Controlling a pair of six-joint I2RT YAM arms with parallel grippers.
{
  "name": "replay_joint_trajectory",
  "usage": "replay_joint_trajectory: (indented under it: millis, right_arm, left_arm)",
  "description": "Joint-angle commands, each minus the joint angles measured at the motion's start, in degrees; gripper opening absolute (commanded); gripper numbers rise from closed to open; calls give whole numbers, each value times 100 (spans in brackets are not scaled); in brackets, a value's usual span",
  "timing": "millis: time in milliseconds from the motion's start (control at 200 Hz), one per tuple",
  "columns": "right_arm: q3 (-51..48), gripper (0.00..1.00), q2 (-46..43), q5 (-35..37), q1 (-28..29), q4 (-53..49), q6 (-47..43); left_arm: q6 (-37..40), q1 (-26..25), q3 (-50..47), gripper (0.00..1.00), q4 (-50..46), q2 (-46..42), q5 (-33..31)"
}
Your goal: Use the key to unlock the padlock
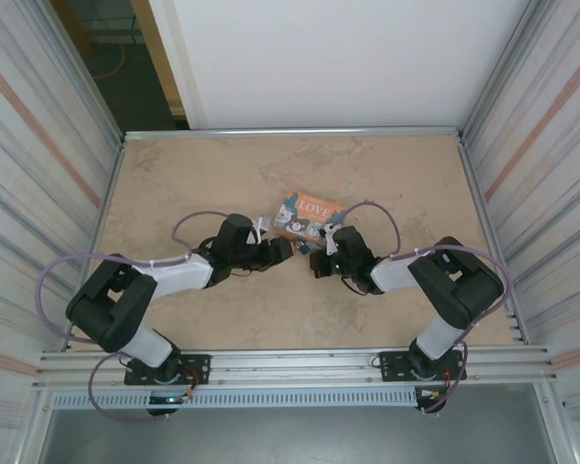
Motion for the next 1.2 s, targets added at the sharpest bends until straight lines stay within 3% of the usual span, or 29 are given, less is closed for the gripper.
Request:
replay_joint_trajectory:
  millis: [0,341,817,1192]
  right_arm:
    - [248,0,-257,-515,-95,-715,253]
    - [767,0,-407,-1168,-231,-1775,713]
    - [894,0,-529,-1327,-212,-1904,1879]
    - [956,0,-512,-1292,-115,-1906,2239]
  left_arm:
    - [-428,41,-365,55,953,-248,-252]
    - [-1022,37,-779,55,2018,-116,-432]
    - [-1674,35,-982,52,3134,651,-449]
    - [-2083,18,-967,49,3873,1291,-334]
